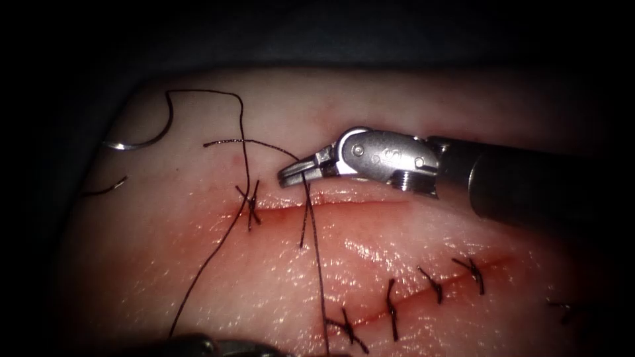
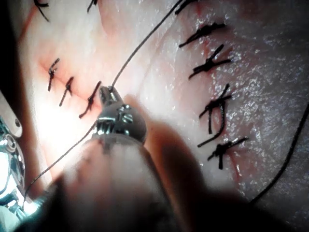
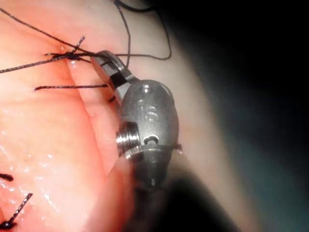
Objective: Wound Closure
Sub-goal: Regrasp needle with left jaws, then wrap suture around right hand two times counter-clockwise
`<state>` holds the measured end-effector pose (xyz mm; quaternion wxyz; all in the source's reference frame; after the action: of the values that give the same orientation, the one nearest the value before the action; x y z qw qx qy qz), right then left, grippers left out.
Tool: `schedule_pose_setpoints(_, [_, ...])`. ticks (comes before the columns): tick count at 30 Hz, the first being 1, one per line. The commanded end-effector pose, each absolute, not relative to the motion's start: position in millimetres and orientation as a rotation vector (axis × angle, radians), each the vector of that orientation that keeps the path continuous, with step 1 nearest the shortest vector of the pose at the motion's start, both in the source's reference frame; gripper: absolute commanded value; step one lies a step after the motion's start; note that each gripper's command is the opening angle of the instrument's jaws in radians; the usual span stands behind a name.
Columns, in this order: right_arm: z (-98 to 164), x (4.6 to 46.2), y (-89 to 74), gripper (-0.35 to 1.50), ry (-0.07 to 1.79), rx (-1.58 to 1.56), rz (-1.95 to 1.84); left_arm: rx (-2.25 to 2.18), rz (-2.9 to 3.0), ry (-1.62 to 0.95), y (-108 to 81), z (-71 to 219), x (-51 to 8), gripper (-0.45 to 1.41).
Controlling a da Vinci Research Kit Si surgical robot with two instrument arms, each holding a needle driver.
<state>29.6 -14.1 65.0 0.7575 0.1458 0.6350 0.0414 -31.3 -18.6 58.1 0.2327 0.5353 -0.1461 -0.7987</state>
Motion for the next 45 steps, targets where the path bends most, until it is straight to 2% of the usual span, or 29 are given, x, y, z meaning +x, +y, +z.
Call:
schedule_pose_setpoints(1, [65.0,30.7,-13.7,-0.35,1.390,0.314,0.087,1.501,-2.194,-0.430,-17.7,58.3,-31.6,-0.45])
schedule_pose_setpoints(14, [60.4,27.8,-16.7,-0.33,1.434,0.350,0.124,1.500,-2.361,-0.647,-14.1,55.9,-19.9,-0.45])
schedule_pose_setpoints(16, [59.6,27.7,-17.4,0.56,1.453,0.351,0.152,1.494,-2.388,-0.661,-13.9,55.8,-18.7,-0.45])
schedule_pose_setpoints(17, [58.8,27.6,-17.8,1.18,1.491,0.331,0.184,1.474,-2.405,-0.687,-13.5,55.8,-17.4,-0.45])
schedule_pose_setpoints(19, [58.3,27.3,-18.0,1.38,1.541,0.310,0.230,1.463,-2.416,-0.718,-13.2,55.8,-16.1,-0.45])
schedule_pose_setpoints(22, [57.7,26.6,-18.3,1.48,1.616,0.278,0.288,1.431,-2.425,-0.758,-13.0,55.8,-14.2,-0.45])
schedule_pose_setpoints(26, [57.0,24.9,-18.0,1.48,1.636,0.289,0.306,1.391,-2.416,-0.798,-13.0,55.5,-12.3,-0.45])
schedule_pose_setpoints(28, [56.6,23.4,-17.0,1.33,1.639,0.304,0.315,1.357,-2.412,-0.818,-13.1,55.1,-11.6,-0.45])
schedule_pose_setpoints(29, [56.5,23.1,-16.2,1.20,1.639,0.310,0.322,1.351,-2.401,-0.824,-13.1,55.0,-11.6,-0.45])
schedule_pose_setpoints(31, [56.5,22.8,-14.9,0.81,1.637,0.317,0.335,1.341,-2.379,-0.836,-13.1,54.8,-11.7,-0.45])
schedule_pose_setpoints(32, [56.9,23.0,-13.4,0.12,1.630,0.311,0.352,1.337,-2.360,-0.843,-13.0,54.7,-12.0,-0.45])
schedule_pose_setpoints(33, [57.1,23.2,-12.8,-0.18,1.627,0.302,0.361,1.343,-2.349,-0.845,-12.9,54.7,-12.2,-0.45])
schedule_pose_setpoints(34, [57.4,23.6,-12.2,-0.35,1.616,0.302,0.363,1.346,-2.347,-0.844,-12.9,54.7,-12.3,-0.45])
schedule_pose_setpoints(39, [60.5,26.9,-10.7,-0.35,1.488,0.318,0.235,1.372,-2.330,-0.839,-12.8,54.8,-12.6,-0.45])
schedule_pose_setpoints(45, [64.2,30.8,-12.5,-0.35,1.489,0.335,0.166,1.443,-2.282,-0.833,-11.9,54.4,-12.7,-0.45])
